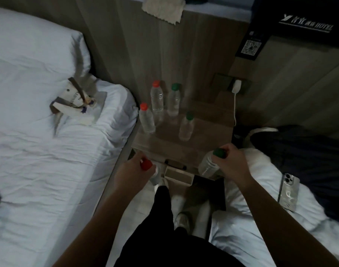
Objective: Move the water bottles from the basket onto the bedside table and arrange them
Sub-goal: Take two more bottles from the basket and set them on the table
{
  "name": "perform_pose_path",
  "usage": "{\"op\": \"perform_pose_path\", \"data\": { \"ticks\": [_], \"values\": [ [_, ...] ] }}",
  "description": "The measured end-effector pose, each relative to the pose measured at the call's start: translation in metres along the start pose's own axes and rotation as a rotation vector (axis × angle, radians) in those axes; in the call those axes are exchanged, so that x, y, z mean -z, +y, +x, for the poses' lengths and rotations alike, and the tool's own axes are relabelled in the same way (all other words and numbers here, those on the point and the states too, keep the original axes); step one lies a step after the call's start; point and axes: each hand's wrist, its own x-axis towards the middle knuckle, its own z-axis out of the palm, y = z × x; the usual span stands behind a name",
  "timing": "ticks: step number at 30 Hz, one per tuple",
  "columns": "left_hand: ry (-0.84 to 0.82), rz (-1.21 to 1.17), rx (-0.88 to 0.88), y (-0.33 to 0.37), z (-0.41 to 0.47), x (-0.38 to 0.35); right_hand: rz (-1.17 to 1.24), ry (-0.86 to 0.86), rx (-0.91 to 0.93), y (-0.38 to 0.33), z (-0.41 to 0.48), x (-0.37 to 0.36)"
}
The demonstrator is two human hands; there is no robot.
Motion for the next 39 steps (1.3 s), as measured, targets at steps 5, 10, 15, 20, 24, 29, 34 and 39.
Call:
{"op": "perform_pose_path", "data": {
  "ticks": [5, 10, 15, 20, 24, 29, 34, 39],
  "values": [
    [-0.162, 0.113, -0.051, 0.013, 0.067, -0.016, -0.07, 0.018, -0.114, -0.006, 0.048, -0.01],
    [-0.288, 0.139, -0.083, 0.019, 0.126, -0.027, -0.065, 0.033, -0.197, -0.011, 0.085, -0.023],
    [-0.331, 0.158, -0.095, 0.029, 0.167, -0.036, -0.057, 0.052, -0.237, -0.021, 0.111, -0.03],
    [-0.283, 0.157, -0.135, 0.039, 0.192, -0.042, -0.051, 0.03, -0.281, -0.025, 0.129, -0.04],
    [-0.274, 0.158, -0.153, 0.04, 0.203, -0.048, -0.032, 0.039, -0.308, -0.03, 0.139, -0.043],
    [-0.305, 0.123, -0.123, 0.042, 0.216, -0.05, -0.002, -0.023, -0.324, -0.026, 0.148, -0.043],
    [-0.294, 0.071, -0.085, 0.043, 0.215, -0.055, 0.002, -0.005, -0.329, -0.022, 0.142, -0.044],
    [-0.278, 0.052, -0.047, 0.039, 0.211, -0.058, 0.003, 0.011, -0.288, -0.016, 0.136, -0.05]
  ]
}}
